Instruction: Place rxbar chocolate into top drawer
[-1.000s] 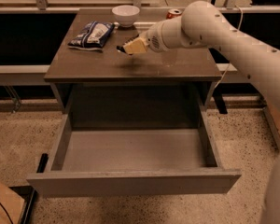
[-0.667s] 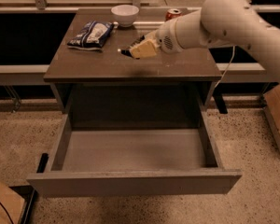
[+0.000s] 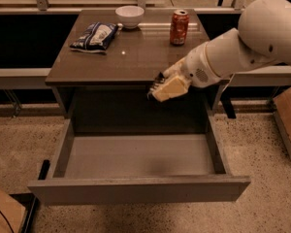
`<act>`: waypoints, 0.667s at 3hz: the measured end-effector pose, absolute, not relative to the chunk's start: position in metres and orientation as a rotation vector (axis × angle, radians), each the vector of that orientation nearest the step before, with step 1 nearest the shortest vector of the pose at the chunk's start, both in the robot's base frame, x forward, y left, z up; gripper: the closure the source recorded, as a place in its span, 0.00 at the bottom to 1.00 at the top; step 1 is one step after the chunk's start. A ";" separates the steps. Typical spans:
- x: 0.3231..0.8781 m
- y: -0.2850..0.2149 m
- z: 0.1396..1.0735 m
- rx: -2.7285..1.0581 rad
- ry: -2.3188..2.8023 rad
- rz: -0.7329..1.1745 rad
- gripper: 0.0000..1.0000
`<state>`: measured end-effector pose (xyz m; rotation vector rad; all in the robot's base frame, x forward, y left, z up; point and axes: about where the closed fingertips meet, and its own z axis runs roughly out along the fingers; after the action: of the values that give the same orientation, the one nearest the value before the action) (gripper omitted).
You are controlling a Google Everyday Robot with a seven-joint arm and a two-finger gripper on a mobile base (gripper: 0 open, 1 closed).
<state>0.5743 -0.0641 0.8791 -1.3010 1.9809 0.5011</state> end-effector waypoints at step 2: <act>0.528 -0.088 0.818 -1.297 2.103 0.614 1.00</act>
Offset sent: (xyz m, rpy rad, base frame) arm -0.0368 -0.0193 -0.0472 0.0015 0.1180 0.0014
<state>0.5278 -0.0882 0.8183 -1.2969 2.1032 0.6138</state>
